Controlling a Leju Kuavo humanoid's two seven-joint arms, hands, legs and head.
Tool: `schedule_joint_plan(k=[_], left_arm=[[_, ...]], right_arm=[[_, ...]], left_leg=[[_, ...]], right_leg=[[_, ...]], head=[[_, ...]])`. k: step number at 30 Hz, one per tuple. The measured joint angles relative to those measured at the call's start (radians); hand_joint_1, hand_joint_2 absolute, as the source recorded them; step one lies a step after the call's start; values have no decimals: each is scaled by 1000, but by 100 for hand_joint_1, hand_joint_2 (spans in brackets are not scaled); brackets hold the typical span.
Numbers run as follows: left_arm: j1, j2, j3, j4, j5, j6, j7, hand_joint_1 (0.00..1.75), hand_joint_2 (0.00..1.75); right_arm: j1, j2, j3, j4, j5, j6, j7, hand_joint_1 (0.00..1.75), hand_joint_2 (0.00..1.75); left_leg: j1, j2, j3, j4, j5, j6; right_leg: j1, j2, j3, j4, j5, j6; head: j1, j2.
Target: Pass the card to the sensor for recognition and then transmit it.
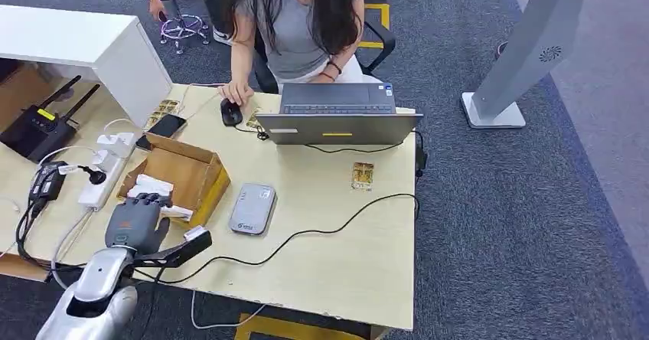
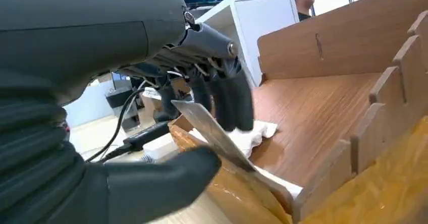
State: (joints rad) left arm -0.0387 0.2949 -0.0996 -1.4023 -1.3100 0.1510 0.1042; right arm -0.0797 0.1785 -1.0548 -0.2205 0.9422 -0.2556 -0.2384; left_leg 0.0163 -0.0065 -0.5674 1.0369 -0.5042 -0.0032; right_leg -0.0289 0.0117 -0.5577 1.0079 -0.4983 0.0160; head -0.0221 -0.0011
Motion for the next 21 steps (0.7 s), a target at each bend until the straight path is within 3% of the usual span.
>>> schedule_joint_plan(k=[15, 21], left_arm=[[-3, -5, 0, 0, 10, 31, -22, 175, 175], [-110, -9, 0, 38, 37, 53, -82, 175, 175]], right_arm=[[0, 0, 0, 0, 3, 0, -5, 0, 0], [-4, 0, 16, 0, 39, 0, 4, 0, 0]], left_leg=[[0, 0, 1, 0, 0, 0], [0, -2, 0, 0, 2, 0]], right_leg=[[0, 0, 0, 0, 0, 0], [0, -2, 0, 0, 2, 0]], head=[[0, 0], [0, 0]])
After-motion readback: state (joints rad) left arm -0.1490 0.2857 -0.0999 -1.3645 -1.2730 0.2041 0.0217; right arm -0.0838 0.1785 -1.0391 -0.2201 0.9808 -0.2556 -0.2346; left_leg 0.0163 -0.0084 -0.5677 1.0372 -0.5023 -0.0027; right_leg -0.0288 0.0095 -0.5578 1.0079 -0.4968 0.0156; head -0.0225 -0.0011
